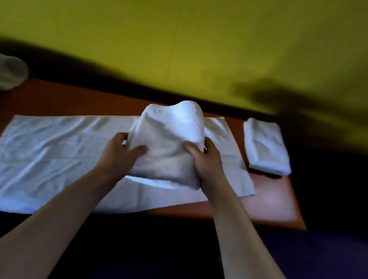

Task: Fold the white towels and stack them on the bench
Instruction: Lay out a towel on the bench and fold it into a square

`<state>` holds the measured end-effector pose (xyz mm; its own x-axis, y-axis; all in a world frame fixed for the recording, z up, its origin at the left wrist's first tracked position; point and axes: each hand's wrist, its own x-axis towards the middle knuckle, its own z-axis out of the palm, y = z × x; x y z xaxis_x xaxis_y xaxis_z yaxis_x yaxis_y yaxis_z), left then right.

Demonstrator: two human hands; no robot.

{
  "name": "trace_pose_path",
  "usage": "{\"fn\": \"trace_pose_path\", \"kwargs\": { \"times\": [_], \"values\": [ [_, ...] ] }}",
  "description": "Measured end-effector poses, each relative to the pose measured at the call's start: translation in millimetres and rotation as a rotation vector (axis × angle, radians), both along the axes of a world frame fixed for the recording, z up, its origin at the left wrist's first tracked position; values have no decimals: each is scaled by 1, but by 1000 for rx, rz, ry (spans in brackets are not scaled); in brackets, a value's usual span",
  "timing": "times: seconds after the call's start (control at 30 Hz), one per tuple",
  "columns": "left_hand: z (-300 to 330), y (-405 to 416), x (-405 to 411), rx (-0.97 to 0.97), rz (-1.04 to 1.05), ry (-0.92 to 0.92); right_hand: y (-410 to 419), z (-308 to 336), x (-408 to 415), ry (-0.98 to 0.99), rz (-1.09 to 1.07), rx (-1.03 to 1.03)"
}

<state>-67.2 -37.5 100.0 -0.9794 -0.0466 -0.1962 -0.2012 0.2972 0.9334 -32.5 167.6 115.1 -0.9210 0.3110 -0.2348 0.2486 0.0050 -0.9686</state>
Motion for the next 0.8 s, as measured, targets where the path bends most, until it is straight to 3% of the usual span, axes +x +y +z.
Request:
{"fn": "trace_pose_path", "kwargs": {
  "times": [0.37, 0.57, 0.67, 0.73, 0.8],
  "values": [
    [-29, 193, 49, -146, -451, 81, 176, -44, 107, -57, -428, -85],
    [-27, 268, 47, -195, -720, 147, 217, -67, 145, -21, -818, -79],
    [-26, 294, 44, -165, -743, 182, 217, -81, 150, -53, -1024, -92],
    [-32, 304, 40, -226, -692, 258, 213, -89, 147, -98, -1051, -159],
    [-42, 309, 30, -424, -698, 449, 213, -92, 144, -187, -946, -193]
  ]
}}
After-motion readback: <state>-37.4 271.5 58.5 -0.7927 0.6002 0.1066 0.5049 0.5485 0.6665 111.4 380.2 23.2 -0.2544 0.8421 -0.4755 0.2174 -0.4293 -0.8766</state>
